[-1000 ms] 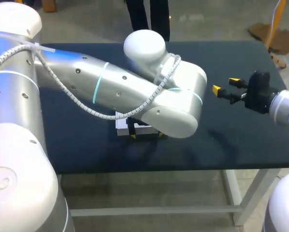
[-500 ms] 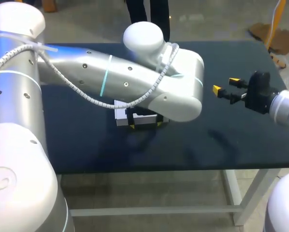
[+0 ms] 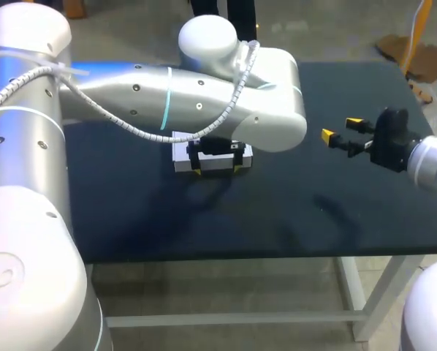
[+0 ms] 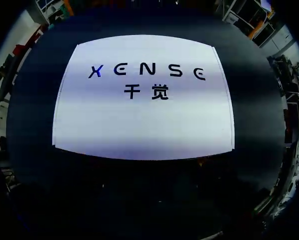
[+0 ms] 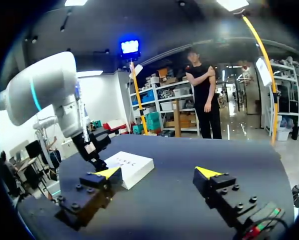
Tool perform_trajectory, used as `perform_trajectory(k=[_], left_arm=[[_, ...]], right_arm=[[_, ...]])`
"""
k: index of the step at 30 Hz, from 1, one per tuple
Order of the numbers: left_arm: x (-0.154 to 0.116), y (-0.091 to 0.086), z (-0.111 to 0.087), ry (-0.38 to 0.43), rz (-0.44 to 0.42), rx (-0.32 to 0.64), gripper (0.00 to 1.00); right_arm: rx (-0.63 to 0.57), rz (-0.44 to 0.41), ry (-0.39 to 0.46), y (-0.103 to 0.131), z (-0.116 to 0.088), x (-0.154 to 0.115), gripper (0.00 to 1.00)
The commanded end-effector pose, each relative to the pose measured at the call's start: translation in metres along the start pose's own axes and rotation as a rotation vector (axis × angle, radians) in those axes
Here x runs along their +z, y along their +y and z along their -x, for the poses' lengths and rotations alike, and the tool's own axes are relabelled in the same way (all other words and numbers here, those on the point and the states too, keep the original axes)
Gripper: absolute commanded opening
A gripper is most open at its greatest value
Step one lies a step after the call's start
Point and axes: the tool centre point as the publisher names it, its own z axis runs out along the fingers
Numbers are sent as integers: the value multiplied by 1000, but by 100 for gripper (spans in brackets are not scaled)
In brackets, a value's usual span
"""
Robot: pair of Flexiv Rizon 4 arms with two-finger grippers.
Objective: Assemble the packaging by folding the flat box into shape, placing the metal phone stand inside, and closing the box properly
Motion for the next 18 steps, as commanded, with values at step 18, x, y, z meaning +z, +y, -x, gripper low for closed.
perform_trajectory(k=[18], left_arm=[[15, -86, -3, -49, 62, 8, 100]], right_arm=[[-1, 8, 0, -1, 0, 0, 100]])
